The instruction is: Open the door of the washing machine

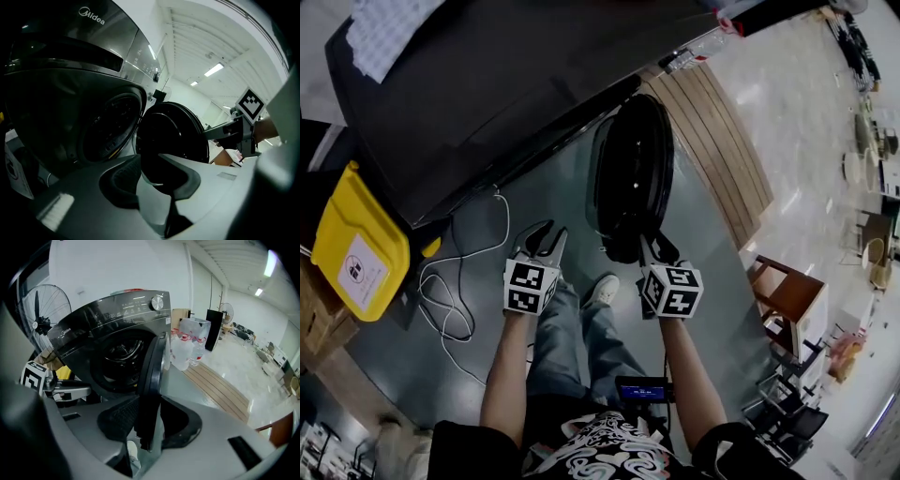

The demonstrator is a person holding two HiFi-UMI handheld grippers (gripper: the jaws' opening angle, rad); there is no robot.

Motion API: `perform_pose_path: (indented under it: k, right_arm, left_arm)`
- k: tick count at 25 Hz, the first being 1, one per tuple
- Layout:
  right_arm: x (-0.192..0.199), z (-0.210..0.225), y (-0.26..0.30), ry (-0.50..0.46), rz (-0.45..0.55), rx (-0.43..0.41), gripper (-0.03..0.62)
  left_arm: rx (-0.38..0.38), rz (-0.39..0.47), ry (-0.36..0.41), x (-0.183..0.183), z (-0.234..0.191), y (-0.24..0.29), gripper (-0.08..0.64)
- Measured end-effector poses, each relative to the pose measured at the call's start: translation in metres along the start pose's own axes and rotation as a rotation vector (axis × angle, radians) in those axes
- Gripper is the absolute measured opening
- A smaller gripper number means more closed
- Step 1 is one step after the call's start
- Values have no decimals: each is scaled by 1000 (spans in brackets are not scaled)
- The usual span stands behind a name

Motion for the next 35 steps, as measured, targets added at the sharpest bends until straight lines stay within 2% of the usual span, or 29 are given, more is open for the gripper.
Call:
perform_pose_path:
  k: [4,8,13,19,23,26,27,30,32,35]
  right_arm:
    - [-3,28,-6,10,6,63,135]
    - [-7,60,-14,50,27,168,137]
    - [-12,96,-20,46,43,270,138]
    - [-24,130,-19,87,70,355,126]
    - [-28,141,-18,73,38,339,126]
    - [-28,143,-28,50,73,350,115]
    - [-27,144,-35,51,93,360,72]
    - [-20,138,-76,47,164,345,5]
    - [-18,127,-107,31,234,286,3]
    - [-27,99,-139,34,349,115,3]
  left_arm:
    - [-16,16,-13,-2,-4,-1,101]
    - [-36,15,-22,0,-11,-4,97]
    - [-42,13,-39,6,-18,-9,88]
    - [-30,14,-14,4,-14,-7,89]
    - [-62,63,-13,-14,-11,-18,89]
    - [-86,102,-15,-29,-6,-33,89]
    - [-94,115,-12,-34,-2,-39,90]
    - [-126,159,-1,-52,20,-64,89]
    - [-148,213,-9,-68,41,-86,89]
    - [-222,347,23,-111,69,-117,66]
Point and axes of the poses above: the fingertips, and each gripper's own axes: y forward along the fingers, z to its right, x out of its underside, the point moved 2 cm from there along -y, backward along the fingers, and after that the axes turned 9 degrees about y, right-handed, at the moved point
